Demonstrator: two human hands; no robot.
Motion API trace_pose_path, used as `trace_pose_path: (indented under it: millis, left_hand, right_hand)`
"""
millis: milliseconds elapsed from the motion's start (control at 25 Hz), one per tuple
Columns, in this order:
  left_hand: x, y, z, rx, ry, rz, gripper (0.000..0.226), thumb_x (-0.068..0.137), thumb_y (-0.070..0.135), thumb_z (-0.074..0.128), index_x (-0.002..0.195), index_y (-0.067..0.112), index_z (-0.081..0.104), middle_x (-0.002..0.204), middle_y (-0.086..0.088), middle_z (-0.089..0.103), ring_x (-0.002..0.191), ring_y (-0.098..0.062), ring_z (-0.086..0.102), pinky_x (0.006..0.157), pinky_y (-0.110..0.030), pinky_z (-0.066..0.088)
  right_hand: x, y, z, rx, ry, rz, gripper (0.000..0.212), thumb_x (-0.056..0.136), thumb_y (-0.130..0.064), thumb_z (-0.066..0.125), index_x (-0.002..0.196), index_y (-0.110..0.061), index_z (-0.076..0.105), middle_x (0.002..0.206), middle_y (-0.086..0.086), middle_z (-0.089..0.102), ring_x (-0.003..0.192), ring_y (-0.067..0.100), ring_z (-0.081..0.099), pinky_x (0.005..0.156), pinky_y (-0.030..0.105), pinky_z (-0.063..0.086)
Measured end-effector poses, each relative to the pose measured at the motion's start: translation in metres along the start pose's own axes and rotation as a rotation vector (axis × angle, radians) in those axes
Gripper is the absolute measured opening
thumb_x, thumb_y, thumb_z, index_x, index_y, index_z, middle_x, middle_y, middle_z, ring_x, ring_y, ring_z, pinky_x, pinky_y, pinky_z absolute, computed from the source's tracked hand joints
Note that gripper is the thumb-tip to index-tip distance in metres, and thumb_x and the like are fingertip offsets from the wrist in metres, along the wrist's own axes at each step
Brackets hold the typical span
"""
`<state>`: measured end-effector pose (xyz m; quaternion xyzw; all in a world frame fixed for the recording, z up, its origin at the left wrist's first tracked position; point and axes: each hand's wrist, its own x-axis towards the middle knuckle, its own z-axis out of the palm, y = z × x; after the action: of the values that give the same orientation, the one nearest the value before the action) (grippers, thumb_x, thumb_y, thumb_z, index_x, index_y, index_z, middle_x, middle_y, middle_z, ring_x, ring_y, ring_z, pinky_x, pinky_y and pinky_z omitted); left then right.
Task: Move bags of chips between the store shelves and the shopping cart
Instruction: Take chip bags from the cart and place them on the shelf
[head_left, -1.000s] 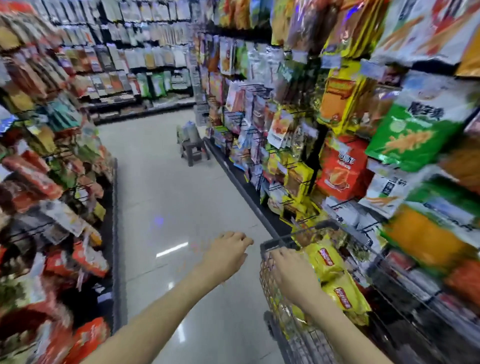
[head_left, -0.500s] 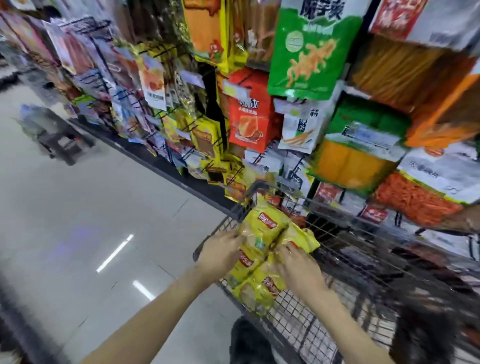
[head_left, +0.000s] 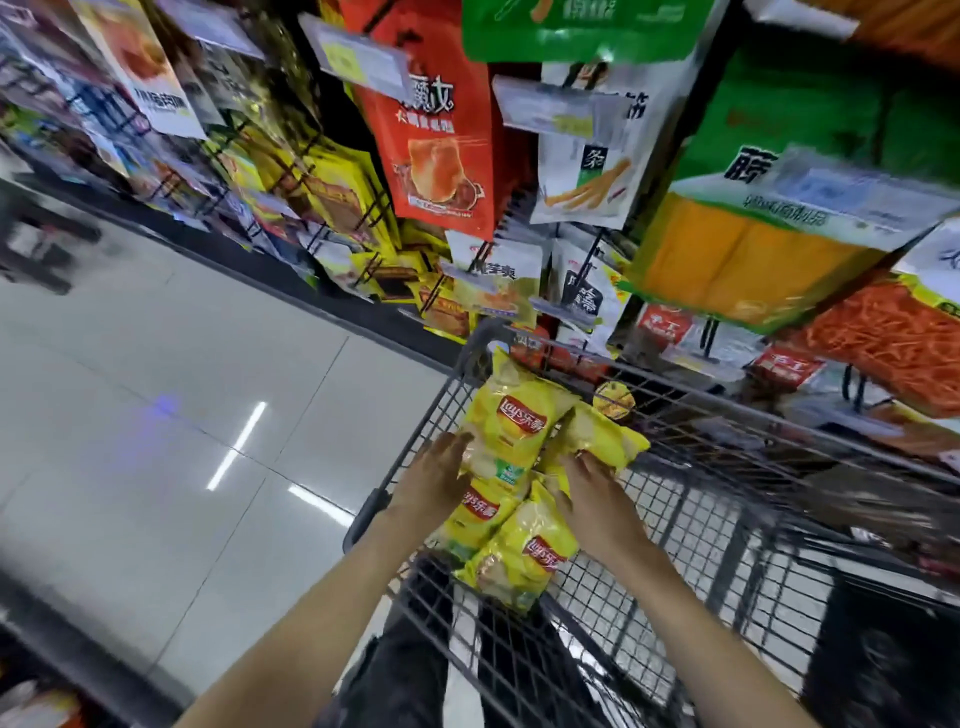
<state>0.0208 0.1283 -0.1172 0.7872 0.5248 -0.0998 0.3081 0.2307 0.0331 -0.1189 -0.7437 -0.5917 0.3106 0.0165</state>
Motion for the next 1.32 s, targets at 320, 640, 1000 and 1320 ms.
trace_pose_path:
  millis: [320,640,1000,1320]
  left_hand:
    - [0.054,-0.020,0.037,-0.051,-0.160,-0.111,0.071,0.098,0.025,0.054,0.156,0.018,0.015,0.150,-0.010,0.035,0.128,-0.032,0.048,0.098,-0.041,0.045]
    - [0.077,-0.023,0.049,-0.224,-0.232,-0.295,0.065,0.087,0.028,0.072,0.139,0.013,0.037,0.131,-0.005,0.056,0.117,-0.026,0.057,0.085,-0.032,0.047]
    - [0.037,-0.015,0.041,-0.293,-0.188,-0.182,0.081,0.086,0.032,0.066,0.150,0.038,0.017,0.134,-0.005,0.055,0.116,-0.027,0.059,0.092,-0.044,0.052]
    - [0.000,0.002,0.008,-0.152,-0.250,0.046,0.087,0.088,0.040,0.066,0.155,0.032,0.011,0.139,-0.005,0.051,0.119,-0.029,0.058,0.090,-0.045,0.051]
  right_hand:
    - [0.079,0.011,0.040,0.443,-0.088,0.200,0.054,0.101,-0.035,0.049,0.146,-0.010,0.036,0.140,0.014,0.053,0.124,0.032,0.054,0.093,0.037,0.046]
    - [0.121,0.017,0.064,0.881,-0.123,0.432,0.078,0.098,-0.048,0.049,0.156,-0.014,0.010,0.153,0.013,0.037,0.138,0.033,0.041,0.103,0.029,0.034]
    - [0.088,0.012,0.048,0.902,-0.107,0.398,0.081,0.100,-0.044,0.049,0.157,-0.009,0.003,0.159,0.013,0.028,0.143,0.032,0.034,0.110,0.035,0.032]
    - [0.012,-0.001,0.011,1.000,0.048,0.467,0.101,0.081,-0.075,0.052,0.155,-0.019,0.013,0.153,0.008,0.041,0.134,0.031,0.046,0.109,0.045,0.041]
